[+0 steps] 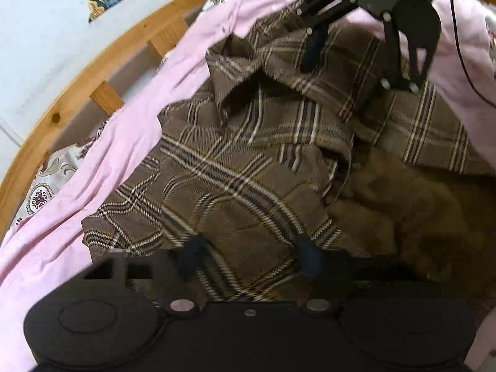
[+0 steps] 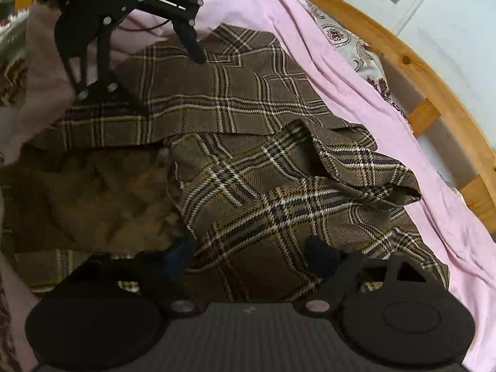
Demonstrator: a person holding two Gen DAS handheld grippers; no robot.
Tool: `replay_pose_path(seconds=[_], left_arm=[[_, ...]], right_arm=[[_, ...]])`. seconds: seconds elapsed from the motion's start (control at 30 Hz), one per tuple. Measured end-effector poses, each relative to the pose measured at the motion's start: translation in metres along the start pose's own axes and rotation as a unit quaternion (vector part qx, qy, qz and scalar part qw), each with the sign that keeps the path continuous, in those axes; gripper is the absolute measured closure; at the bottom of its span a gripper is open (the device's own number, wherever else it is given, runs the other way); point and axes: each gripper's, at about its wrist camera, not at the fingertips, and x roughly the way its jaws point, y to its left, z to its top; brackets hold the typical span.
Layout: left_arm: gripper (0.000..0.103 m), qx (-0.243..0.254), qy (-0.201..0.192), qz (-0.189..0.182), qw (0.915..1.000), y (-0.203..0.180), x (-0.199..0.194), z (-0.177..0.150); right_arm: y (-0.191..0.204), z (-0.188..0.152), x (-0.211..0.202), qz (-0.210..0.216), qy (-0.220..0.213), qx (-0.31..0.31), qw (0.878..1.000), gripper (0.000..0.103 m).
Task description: Fold large clothes
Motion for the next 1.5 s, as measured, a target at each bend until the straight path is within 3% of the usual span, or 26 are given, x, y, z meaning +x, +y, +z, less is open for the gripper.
replay_pose_path(seconds=[0.03, 0.07, 0.13, 0.2, 0.3, 0.4, 0.5, 0.57, 0.67, 0.77, 0.93, 1.07, 1.13, 1.2, 1.23, 1.27, 1.33, 1.4, 1.5], left_arm=[[0.076, -0.004, 0.001, -0.007, 1.0, 0.002, 0.001, -0.001], [0.084, -0.012, -0.003, -0.011, 0.9999, 0.005, 0.0, -0.002], [0.098, -0.035, -0.015, -0.015, 0.9992, 0.012, -0.005, -0.004], [0.101, -0.069, -0.032, -0.024, 0.9968, 0.022, -0.013, -0.008], [0.101, -0.131, -0.055, -0.047, 0.9887, 0.042, -0.027, -0.014], [0.101, -0.208, -0.079, -0.07, 0.9725, 0.067, -0.042, -0.022], [0.101, -0.297, -0.105, -0.073, 0.9462, 0.1, -0.053, -0.032], [0.101, -0.357, -0.122, -0.058, 0.9242, 0.122, -0.059, -0.041], [0.102, -0.439, -0.129, -0.019, 0.889, 0.155, -0.061, -0.053], [0.102, -0.511, -0.119, 0.004, 0.8516, 0.179, -0.053, -0.065], [0.101, -0.565, -0.065, 0.045, 0.8215, 0.195, -0.028, -0.074], [0.094, -0.564, -0.043, 0.058, 0.8225, 0.198, -0.017, -0.069], [0.085, -0.556, -0.043, 0.052, 0.8284, 0.197, -0.019, -0.067], [0.065, -0.539, -0.047, 0.053, 0.8394, 0.195, -0.022, -0.062], [0.051, -0.525, -0.051, 0.059, 0.8477, 0.191, -0.027, -0.059], [0.044, -0.51, -0.057, 0.066, 0.8555, 0.188, -0.031, -0.056], [0.028, -0.477, -0.074, 0.076, 0.8723, 0.184, -0.038, -0.048], [0.023, -0.437, -0.09, 0.078, 0.8915, 0.176, -0.046, -0.038], [0.014, -0.347, -0.114, 0.057, 0.929, 0.157, -0.052, -0.016]], right_arm=[[-0.001, -0.001, 0.002, -0.004, 0.001, -0.002, 1.0, 0.039], [-0.002, -0.001, 0.003, -0.008, 0.001, -0.002, 1.0, 0.045], [-0.008, -0.003, 0.001, -0.004, -0.008, 0.012, 1.0, 0.07], [-0.014, -0.002, -0.005, 0.005, -0.02, 0.031, 0.999, 0.085], [-0.025, -0.005, -0.016, 0.022, -0.037, 0.066, 0.997, 0.097], [-0.038, -0.008, -0.032, 0.042, -0.062, 0.112, 0.991, 0.098], [-0.067, -0.014, -0.051, 0.054, -0.106, 0.187, 0.975, 0.099], [-0.096, -0.022, -0.068, 0.06, -0.153, 0.269, 0.949, 0.099], [-0.141, -0.037, -0.089, 0.026, -0.204, 0.365, 0.908, 0.099], [-0.176, -0.053, -0.094, -0.03, -0.212, 0.424, 0.88, 0.099], [-0.213, -0.092, -0.068, -0.074, -0.175, 0.521, 0.832, 0.099], [-0.219, -0.122, -0.038, -0.095, -0.129, 0.568, 0.808, 0.099], [-0.215, -0.13, -0.028, -0.091, -0.118, 0.569, 0.808, 0.096], [-0.211, -0.132, -0.028, -0.094, -0.115, 0.56, 0.816, 0.087], [-0.209, -0.131, -0.029, -0.097, -0.11, 0.548, 0.824, 0.078], [-0.206, -0.127, -0.032, -0.104, -0.107, 0.534, 0.833, 0.071], [-0.202, -0.114, -0.037, -0.121, -0.103, 0.492, 0.856, 0.048], [-0.194, -0.103, -0.044, -0.133, -0.109, 0.446, 0.878, 0.036], [-0.174, -0.075, -0.057, -0.138, -0.125, 0.347, 0.919, 0.02]])
